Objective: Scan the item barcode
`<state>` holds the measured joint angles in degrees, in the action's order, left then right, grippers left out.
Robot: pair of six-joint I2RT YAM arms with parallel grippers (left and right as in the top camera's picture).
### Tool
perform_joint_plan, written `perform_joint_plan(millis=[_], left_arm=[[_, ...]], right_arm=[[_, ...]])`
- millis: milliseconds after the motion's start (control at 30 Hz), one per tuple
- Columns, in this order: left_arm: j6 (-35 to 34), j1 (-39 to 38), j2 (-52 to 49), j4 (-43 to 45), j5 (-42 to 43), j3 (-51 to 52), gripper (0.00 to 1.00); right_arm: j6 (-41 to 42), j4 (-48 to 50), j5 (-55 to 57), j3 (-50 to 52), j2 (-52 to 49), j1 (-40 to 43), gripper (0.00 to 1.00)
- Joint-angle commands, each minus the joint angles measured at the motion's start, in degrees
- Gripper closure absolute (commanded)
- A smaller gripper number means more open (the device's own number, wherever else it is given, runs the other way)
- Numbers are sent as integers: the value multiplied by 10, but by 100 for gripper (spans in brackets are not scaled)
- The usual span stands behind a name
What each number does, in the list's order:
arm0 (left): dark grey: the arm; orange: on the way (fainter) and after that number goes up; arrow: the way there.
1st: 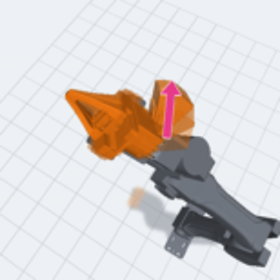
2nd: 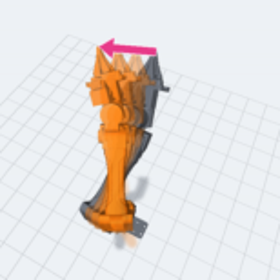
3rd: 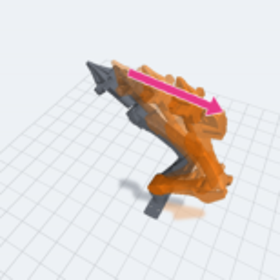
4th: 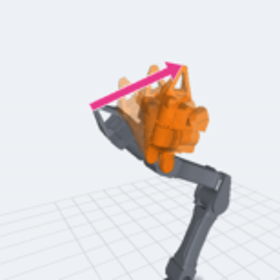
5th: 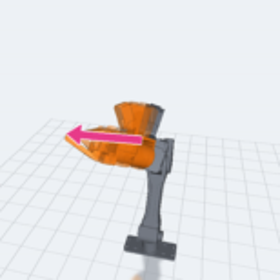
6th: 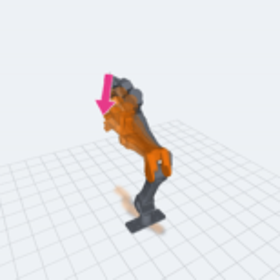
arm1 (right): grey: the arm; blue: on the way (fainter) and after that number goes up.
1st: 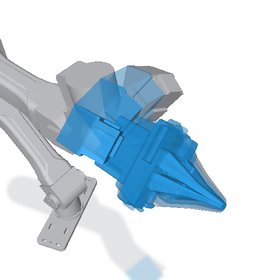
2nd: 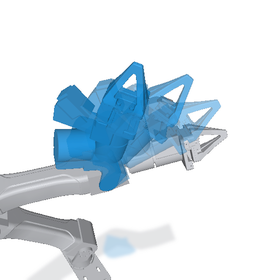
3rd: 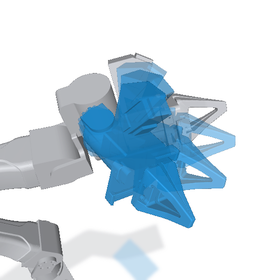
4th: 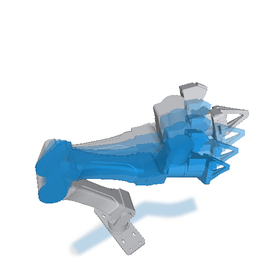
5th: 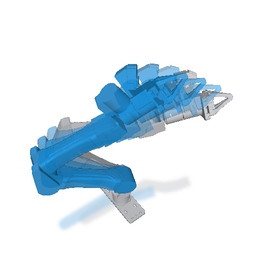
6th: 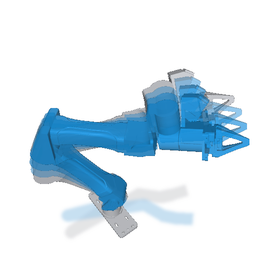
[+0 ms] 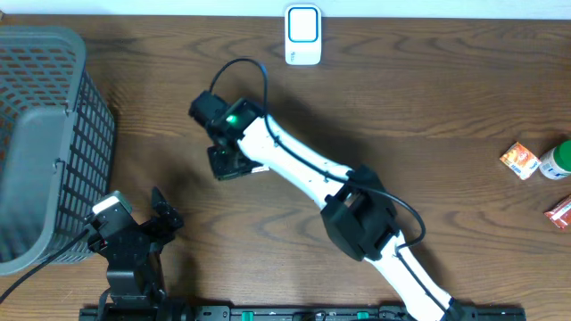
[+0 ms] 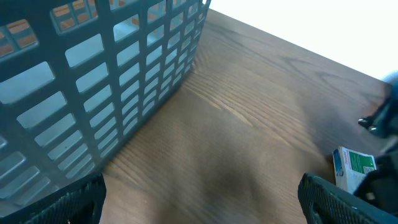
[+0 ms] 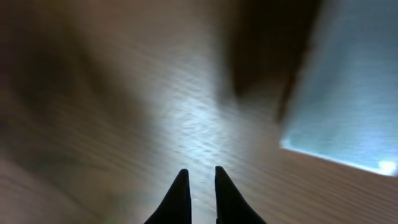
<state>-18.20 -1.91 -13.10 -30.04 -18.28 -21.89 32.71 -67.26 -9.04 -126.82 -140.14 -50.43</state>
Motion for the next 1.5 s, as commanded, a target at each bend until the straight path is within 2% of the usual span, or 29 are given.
perform_joint_plan(millis=[0, 100, 133, 200, 267, 600, 900, 1067, 1133, 1300, 1467], left_arm=[[-1, 2, 1, 0, -2, 1, 2], [-1, 2, 1, 0, -2, 1, 1], [-1, 2, 1, 0, -2, 1, 1], [-1, 2, 1, 0, -2, 1, 1], [-1, 2, 1, 0, -2, 1, 2], [-1, 2, 1, 0, -2, 1, 1], [-1, 2, 1, 0, -2, 1, 1], [-1, 2, 1, 0, -2, 1, 1], [-1, 2, 1, 0, -2, 1, 2], [-1, 2, 1, 0, -2, 1, 1], [-1, 2, 1, 0, -2, 1, 1]], right_arm=[[7, 28, 13, 29, 7, -8, 88], [7, 59, 26, 62, 6, -2, 86], [7, 65, 29, 70, 6, 2, 87], [7, 67, 50, 80, 6, 9, 96], [7, 61, 75, 81, 6, 14, 99], [48, -58, 252, 80, 8, 35, 99], [50, -68, 235, 56, 44, 40, 99], [37, -12, 242, 41, 83, 47, 99], [28, 14, 242, 42, 83, 58, 96], [29, 57, 239, 42, 49, 110, 99], [28, 84, 181, 42, 12, 158, 99]])
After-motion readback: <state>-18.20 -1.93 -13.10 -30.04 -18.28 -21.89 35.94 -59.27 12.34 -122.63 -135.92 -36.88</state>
